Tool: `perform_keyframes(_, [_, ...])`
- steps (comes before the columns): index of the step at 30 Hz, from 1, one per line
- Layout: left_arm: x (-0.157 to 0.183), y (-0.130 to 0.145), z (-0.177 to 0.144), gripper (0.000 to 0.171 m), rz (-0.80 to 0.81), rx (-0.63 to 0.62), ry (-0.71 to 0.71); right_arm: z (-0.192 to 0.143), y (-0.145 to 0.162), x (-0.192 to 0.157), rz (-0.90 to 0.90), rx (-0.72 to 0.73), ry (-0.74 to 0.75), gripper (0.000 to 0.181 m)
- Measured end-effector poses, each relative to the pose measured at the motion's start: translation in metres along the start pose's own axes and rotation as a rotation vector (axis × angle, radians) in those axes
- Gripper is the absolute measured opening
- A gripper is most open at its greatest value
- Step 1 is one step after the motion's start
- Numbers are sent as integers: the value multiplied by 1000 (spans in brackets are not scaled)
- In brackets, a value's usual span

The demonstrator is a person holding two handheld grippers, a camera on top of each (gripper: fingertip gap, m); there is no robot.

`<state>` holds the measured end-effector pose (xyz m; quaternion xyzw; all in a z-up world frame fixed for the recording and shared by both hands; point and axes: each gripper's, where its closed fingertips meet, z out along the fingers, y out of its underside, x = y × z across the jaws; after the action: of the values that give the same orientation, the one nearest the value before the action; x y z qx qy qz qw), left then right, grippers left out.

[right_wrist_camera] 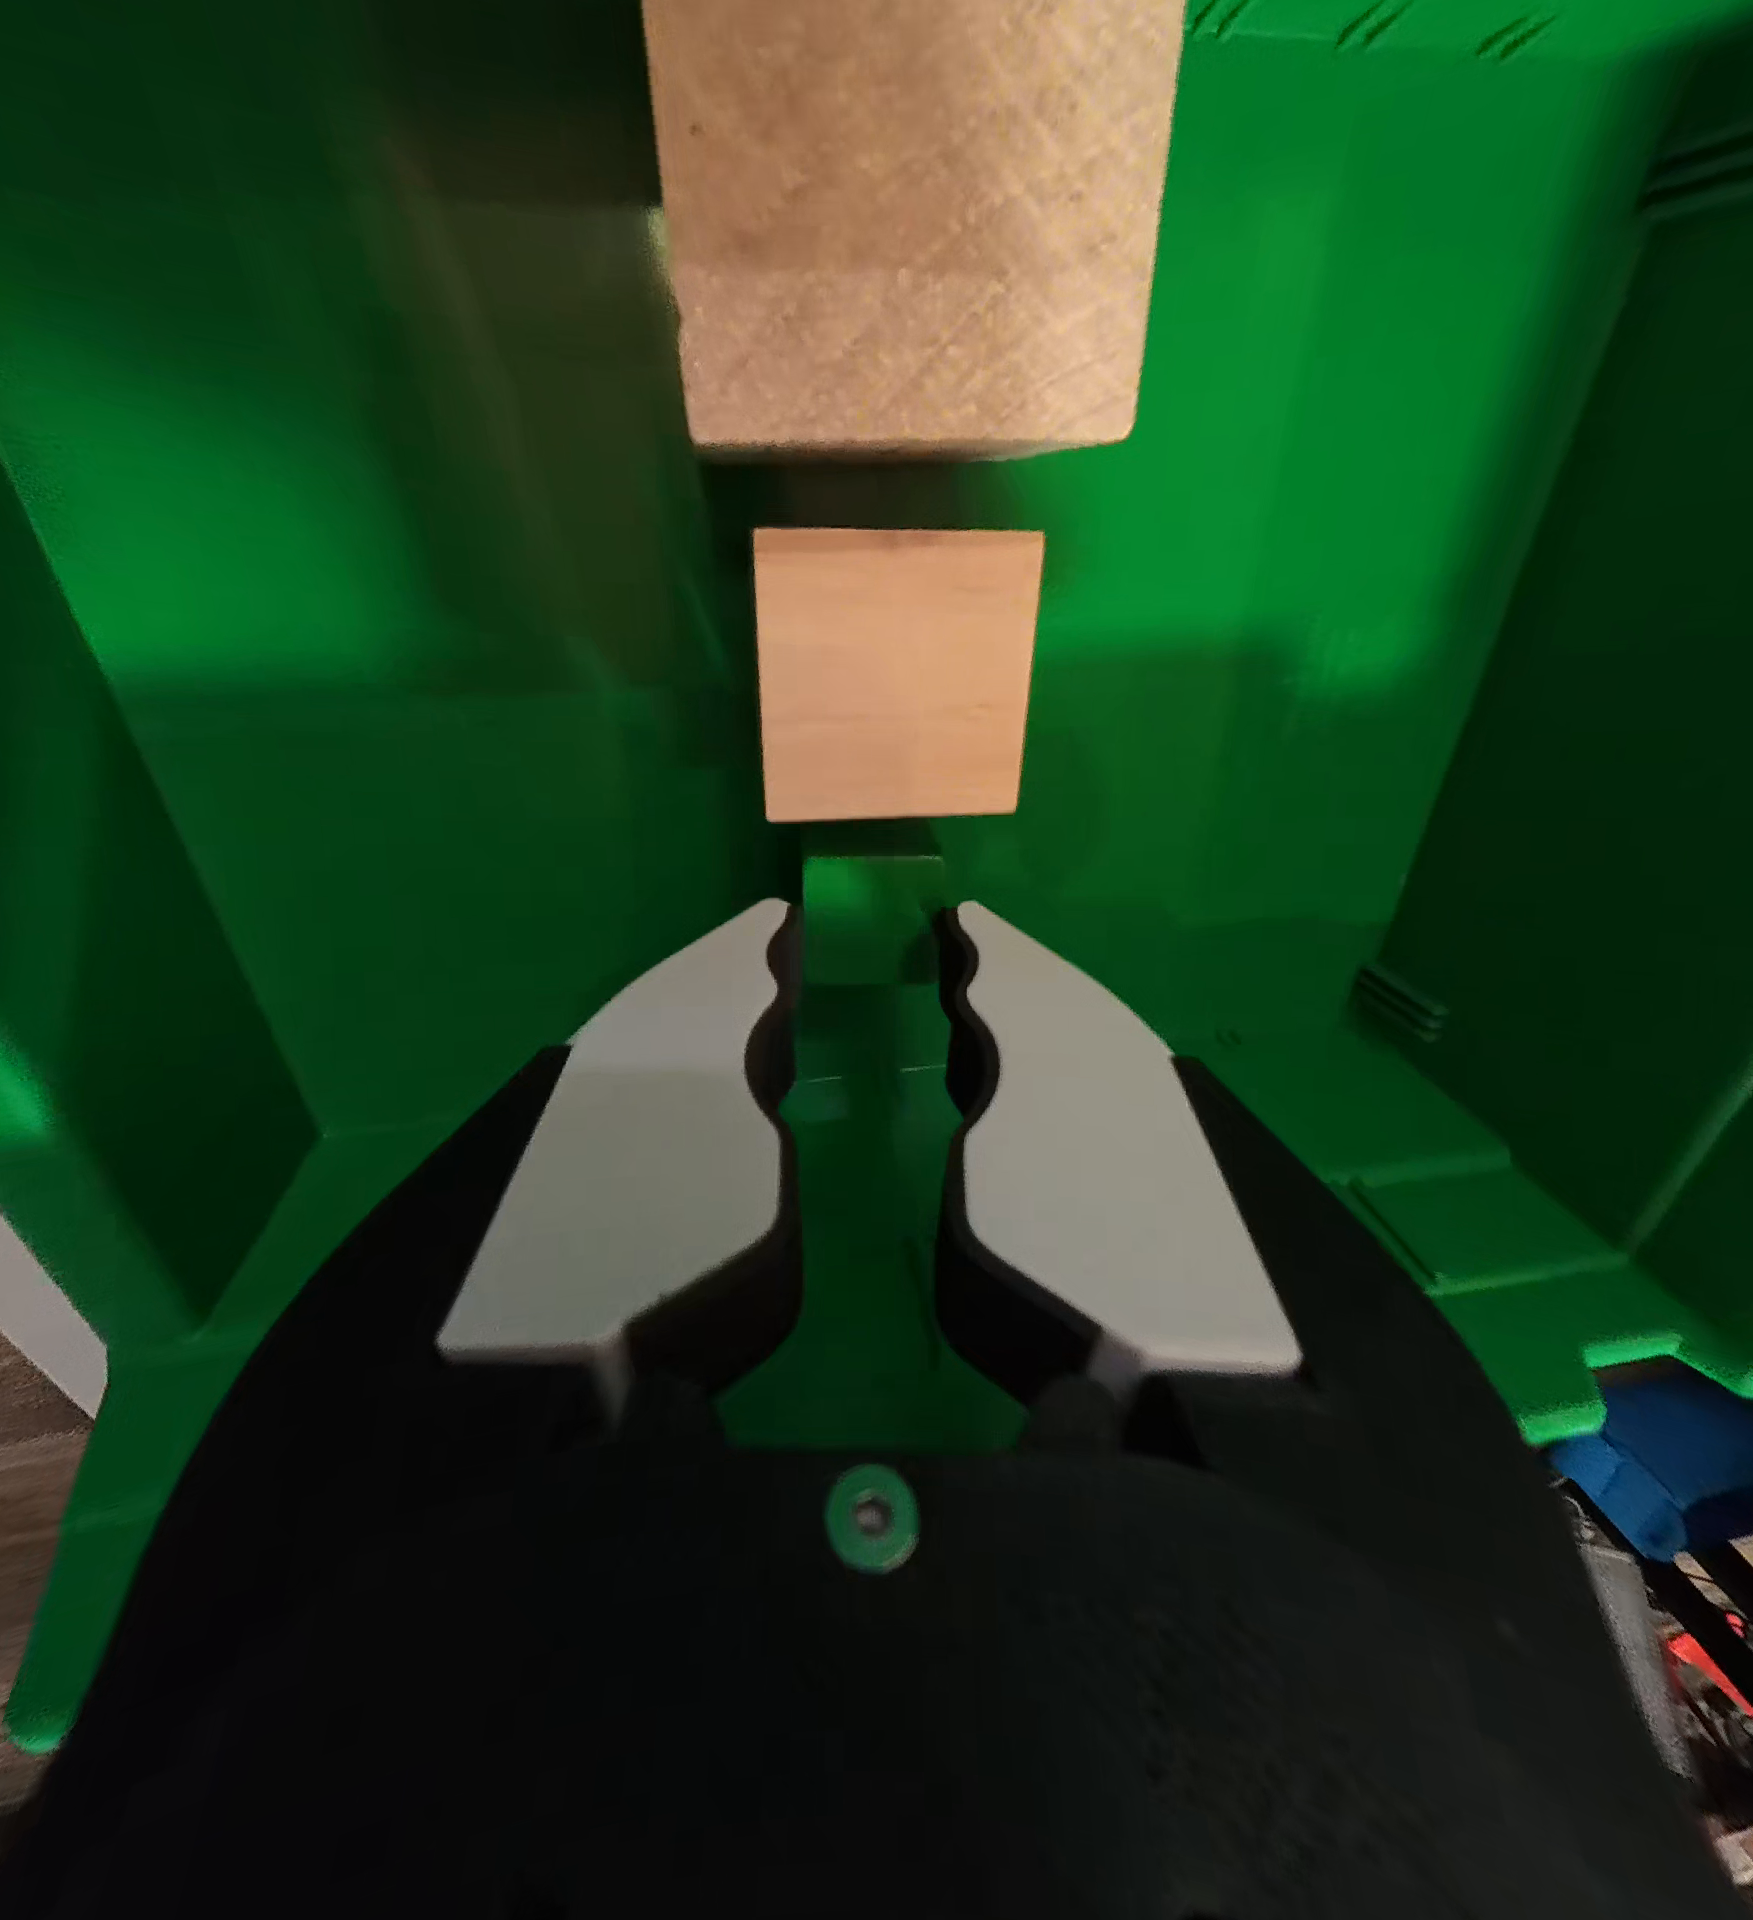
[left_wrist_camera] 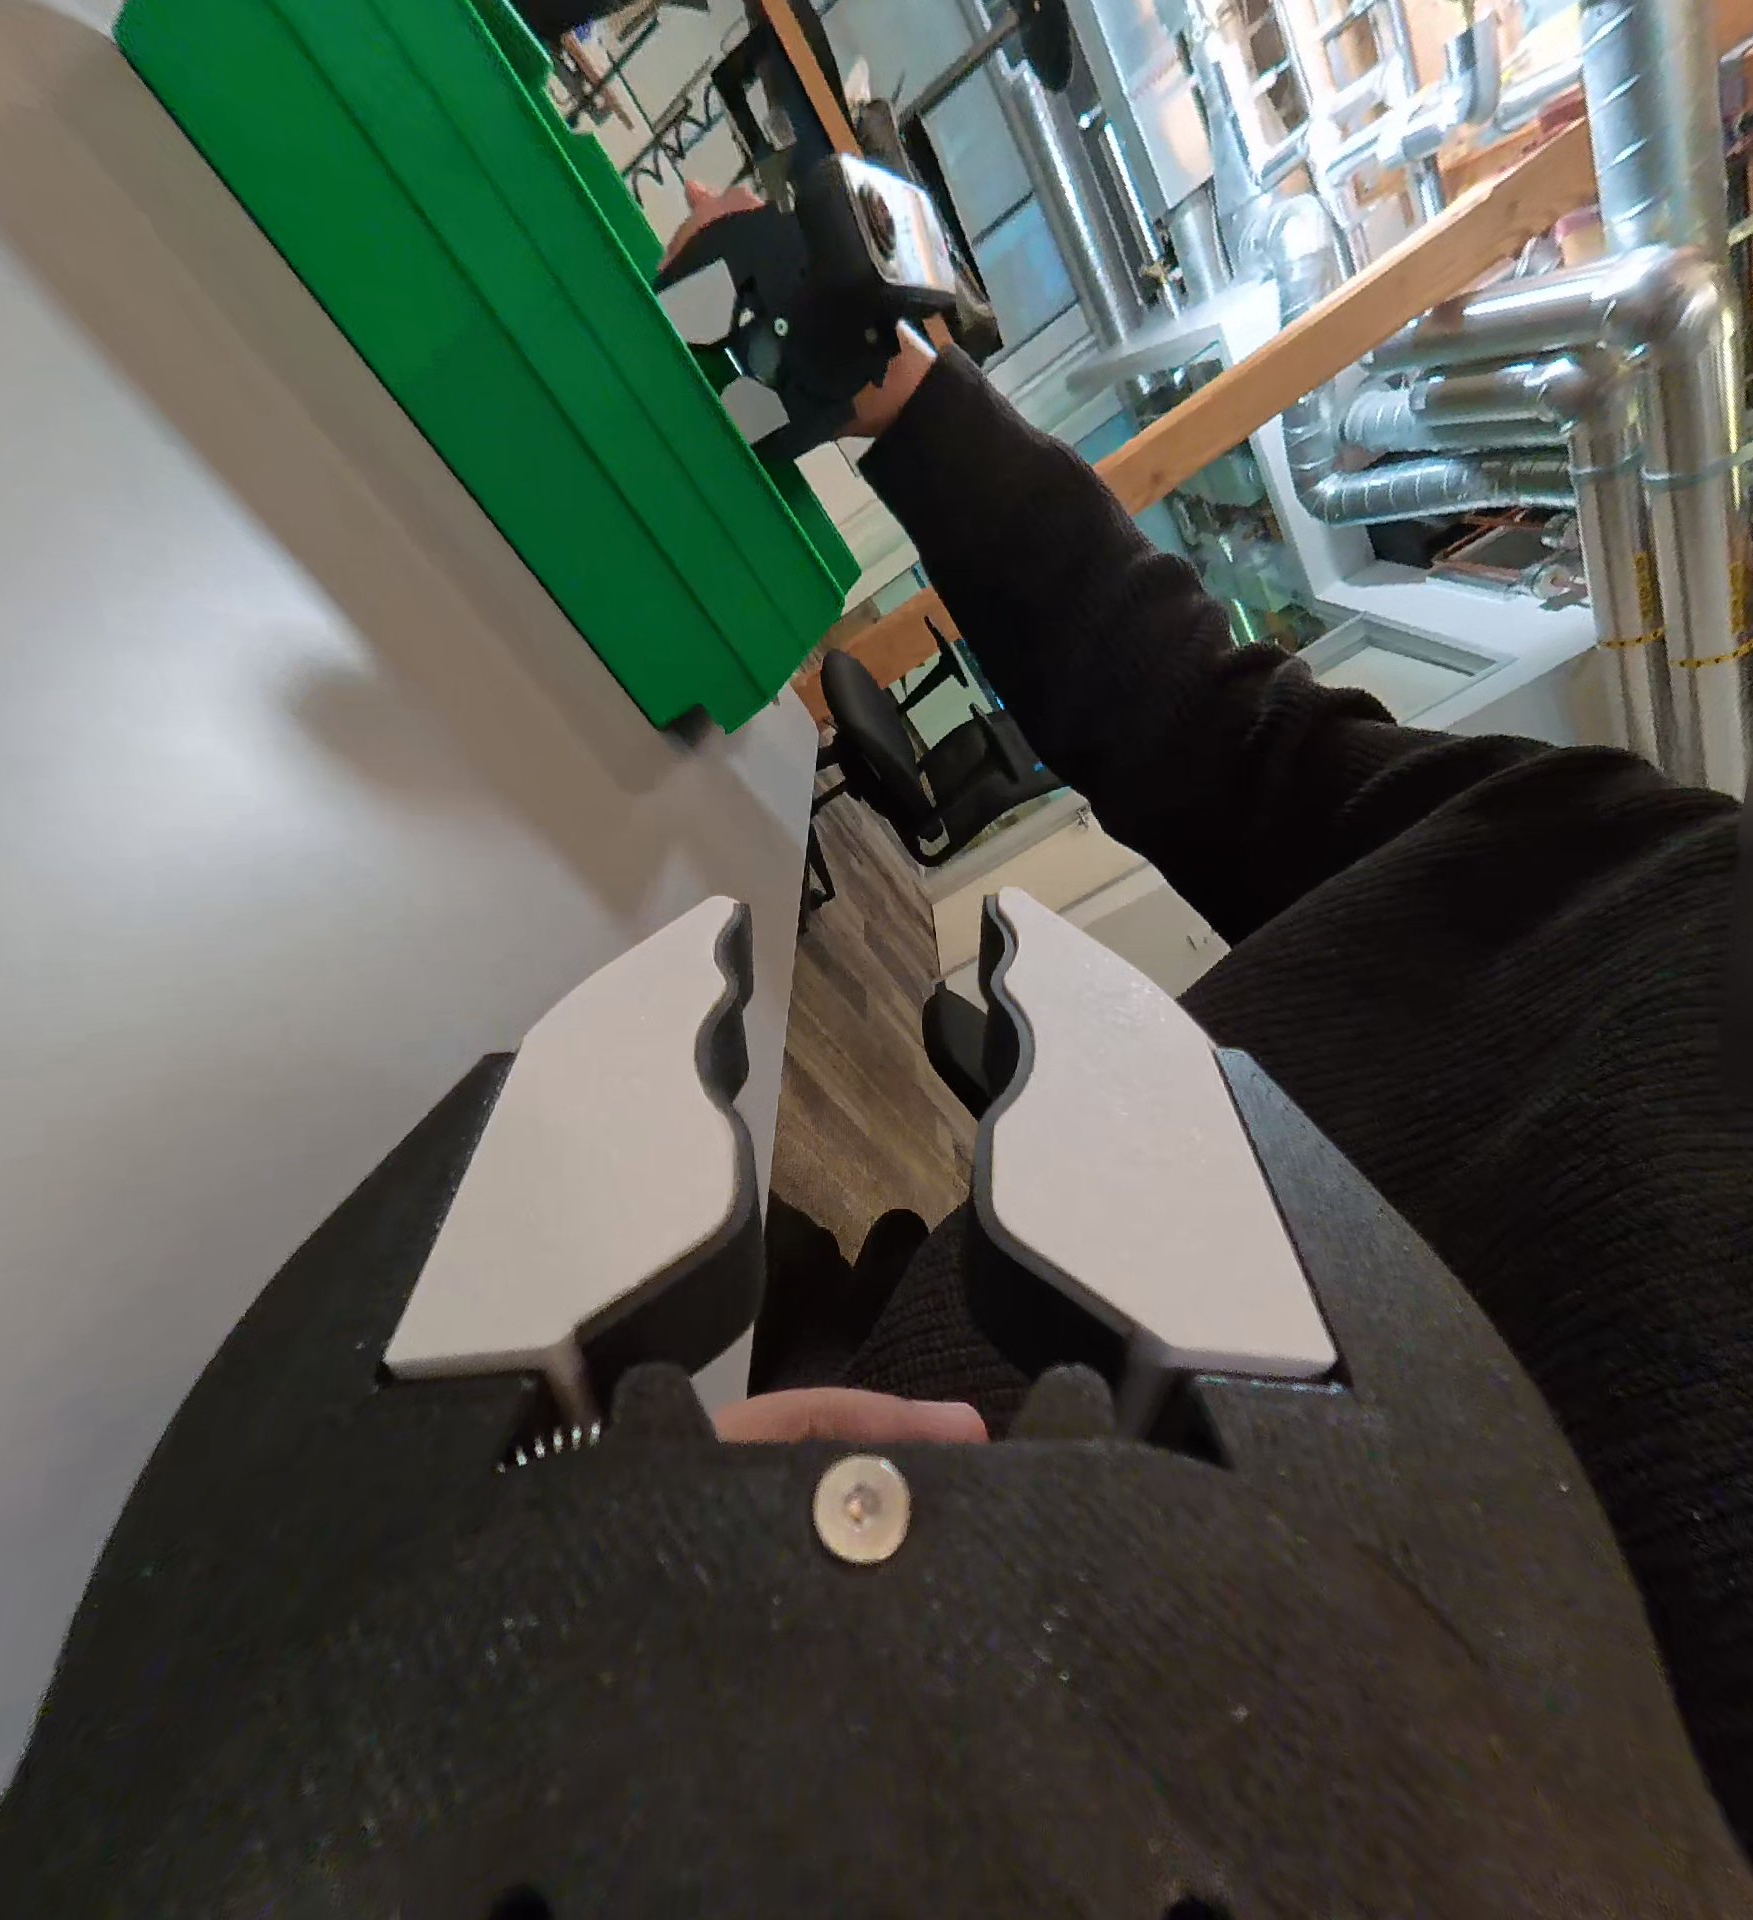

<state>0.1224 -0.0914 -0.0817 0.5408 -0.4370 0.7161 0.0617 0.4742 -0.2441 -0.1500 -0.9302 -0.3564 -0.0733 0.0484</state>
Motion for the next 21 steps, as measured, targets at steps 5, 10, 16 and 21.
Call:
perform_keyframes(5, [2, 9, 8, 42, 22, -69, -1, 3, 0, 0, 3, 12, -18, 27])
perform_keyframes(10, [1, 12, 10, 42, 16, -85, 3, 5, -4, -1, 12, 42, -26, 26])
perform_keyframes(16, [0, 12, 10, 42, 8, -80, 4, 5, -4, 0, -2, 61, -15, 27])
perform_keyframes(21, [1, 11, 9, 42, 14, -78, 0, 8, 0, 3, -58, 22, 36, 27])
